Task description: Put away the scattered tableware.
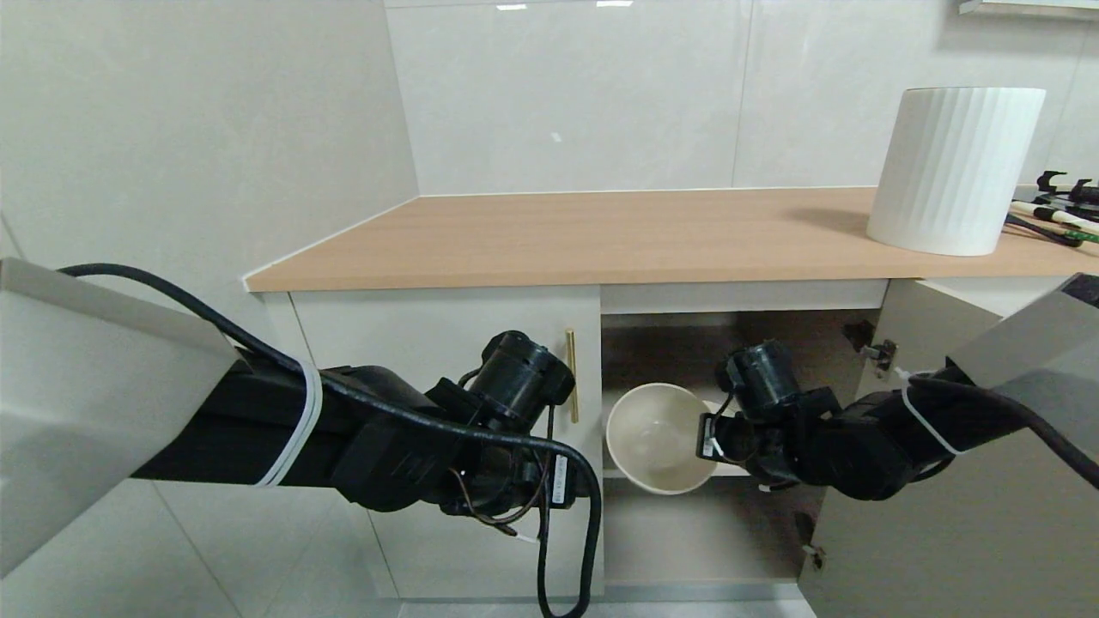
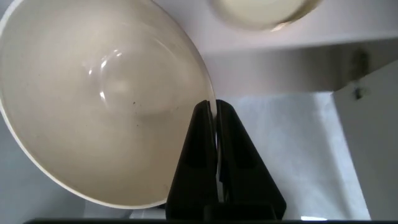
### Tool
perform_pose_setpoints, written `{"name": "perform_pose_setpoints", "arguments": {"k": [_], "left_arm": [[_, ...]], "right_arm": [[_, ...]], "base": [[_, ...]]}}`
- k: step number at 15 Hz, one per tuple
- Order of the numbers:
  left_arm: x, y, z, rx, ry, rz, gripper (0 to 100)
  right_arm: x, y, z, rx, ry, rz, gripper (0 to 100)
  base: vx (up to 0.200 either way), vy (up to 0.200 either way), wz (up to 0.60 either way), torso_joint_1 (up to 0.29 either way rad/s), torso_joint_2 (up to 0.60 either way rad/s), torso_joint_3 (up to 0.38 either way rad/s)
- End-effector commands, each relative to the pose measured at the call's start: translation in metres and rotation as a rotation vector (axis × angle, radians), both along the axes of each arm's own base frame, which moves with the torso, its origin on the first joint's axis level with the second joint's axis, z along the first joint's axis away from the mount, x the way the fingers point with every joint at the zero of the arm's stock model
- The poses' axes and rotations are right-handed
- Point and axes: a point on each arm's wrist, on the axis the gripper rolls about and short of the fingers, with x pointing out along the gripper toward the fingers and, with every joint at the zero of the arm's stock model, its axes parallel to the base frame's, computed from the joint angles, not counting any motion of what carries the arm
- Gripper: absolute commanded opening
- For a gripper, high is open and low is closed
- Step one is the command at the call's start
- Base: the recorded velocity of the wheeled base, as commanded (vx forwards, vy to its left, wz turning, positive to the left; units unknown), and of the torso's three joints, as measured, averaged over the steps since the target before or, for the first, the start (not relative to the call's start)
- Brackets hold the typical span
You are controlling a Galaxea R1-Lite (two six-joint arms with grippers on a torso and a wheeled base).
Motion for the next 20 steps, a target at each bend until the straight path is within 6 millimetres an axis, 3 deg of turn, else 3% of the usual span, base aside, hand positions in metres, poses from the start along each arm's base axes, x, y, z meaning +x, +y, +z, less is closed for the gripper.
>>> {"name": "perform_pose_setpoints", "arguments": {"k": [1,9,20], "left_arm": [[0.000,0.000,-0.001,0.001,0.001,0.001,100],[0.000,-0.001,-0.001,0.002,0.002,0.001,100],[0.000,-0.001,-0.004,0.007,0.008,0.001,100]], "right_arm": [[0.019,-0.017,-0.016,0.002,-0.006,-0.061,0],[0.074,-0.057,-0.041,0.021,-0.052,-0.205,0],[0.107,-0.068,-0.069,0.011,-0.058,-0.265,0]], "base": [[0.000,0.000,0.00,0.000,0.00,0.000],[0.000,0.000,0.00,0.000,0.00,0.000],[0.000,0.000,0.00,0.000,0.00,0.000]]}}
